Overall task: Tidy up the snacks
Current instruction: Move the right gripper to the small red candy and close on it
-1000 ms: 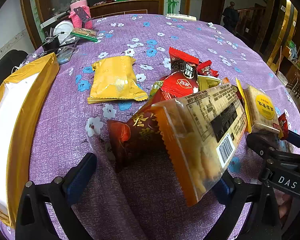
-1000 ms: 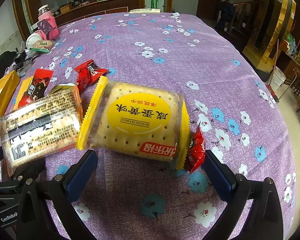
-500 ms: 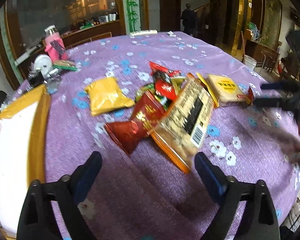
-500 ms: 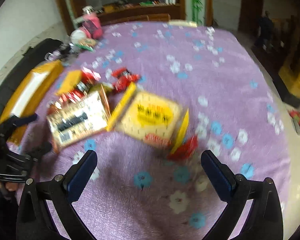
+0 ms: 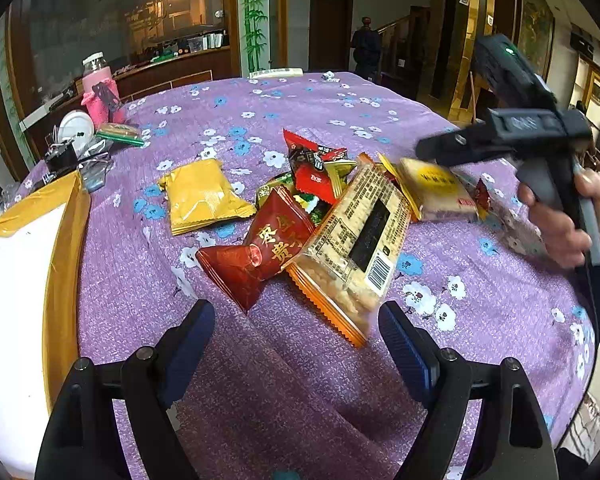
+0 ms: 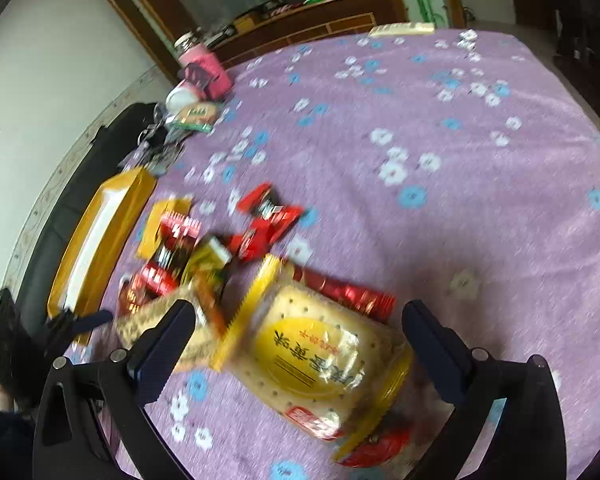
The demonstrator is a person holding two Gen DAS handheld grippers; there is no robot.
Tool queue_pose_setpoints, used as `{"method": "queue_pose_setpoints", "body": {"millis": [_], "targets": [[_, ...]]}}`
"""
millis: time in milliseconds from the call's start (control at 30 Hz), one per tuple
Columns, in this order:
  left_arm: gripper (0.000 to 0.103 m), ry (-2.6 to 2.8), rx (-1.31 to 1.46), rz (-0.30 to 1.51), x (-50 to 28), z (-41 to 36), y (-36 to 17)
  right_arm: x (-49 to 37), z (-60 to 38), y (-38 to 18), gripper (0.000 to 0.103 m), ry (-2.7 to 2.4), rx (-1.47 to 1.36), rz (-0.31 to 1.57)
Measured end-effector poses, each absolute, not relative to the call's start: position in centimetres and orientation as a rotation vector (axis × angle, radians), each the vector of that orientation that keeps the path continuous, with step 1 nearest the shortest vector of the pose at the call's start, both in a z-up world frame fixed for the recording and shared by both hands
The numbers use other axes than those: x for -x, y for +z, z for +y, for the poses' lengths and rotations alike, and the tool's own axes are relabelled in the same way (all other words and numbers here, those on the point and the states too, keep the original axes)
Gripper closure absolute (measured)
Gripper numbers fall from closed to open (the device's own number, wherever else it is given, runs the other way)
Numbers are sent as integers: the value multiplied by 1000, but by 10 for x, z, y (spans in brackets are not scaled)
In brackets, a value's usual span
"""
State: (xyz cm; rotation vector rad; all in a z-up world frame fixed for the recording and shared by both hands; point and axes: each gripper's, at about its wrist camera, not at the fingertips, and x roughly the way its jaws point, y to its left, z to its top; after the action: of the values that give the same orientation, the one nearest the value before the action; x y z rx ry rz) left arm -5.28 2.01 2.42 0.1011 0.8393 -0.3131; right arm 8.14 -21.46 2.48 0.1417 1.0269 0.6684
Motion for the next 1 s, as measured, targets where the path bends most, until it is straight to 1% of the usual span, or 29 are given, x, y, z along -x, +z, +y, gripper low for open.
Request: {"method": "queue_pose_setpoints", "body": {"millis": [67,200,267,333,433,533,600,700,767,833,867,900,933,967,1000], "targets": [[16,-322,-83,848,50,23,24,-63,-205,29,0,738,-113,1015],[16,-339,-34,864,46,30,23,-16,-180,34,0,859,30,992],[16,-347,-17,868,45,32,22,1,-167,38,0,837,160,940],[16,-347,-10,874,44,33,22,4,-166,44,0,799,233,892],[16,-344,-9,871,46,33,22,-23,-178,45,0,759,162,912],[16,-341,-5,863,48,34,23,-62,-196,32,0,713,19,982],[16,-336,-2,858,49,36,24,-74,-209,26,0,665,-32,1001],[16,-338,10,861,48,39,24,-63,-233,40,1,647,-121,946],[16,-345,21,857,48,41,24,-42,-255,52,1,552,-152,866],[16,-351,31,858,47,42,24,-24,-272,53,1,493,-196,842],[16,-352,36,857,47,43,25,-15,-279,52,4,427,-198,830],[16,-353,46,850,47,44,26,-11,-283,50,16,370,-196,835],[16,-353,51,847,46,45,26,-9,-288,45,26,316,-203,864],[16,-352,54,848,46,46,26,-8,-295,35,51,281,-235,923],[16,-350,55,849,46,46,26,-8,-300,28,69,267,-275,962]]}}
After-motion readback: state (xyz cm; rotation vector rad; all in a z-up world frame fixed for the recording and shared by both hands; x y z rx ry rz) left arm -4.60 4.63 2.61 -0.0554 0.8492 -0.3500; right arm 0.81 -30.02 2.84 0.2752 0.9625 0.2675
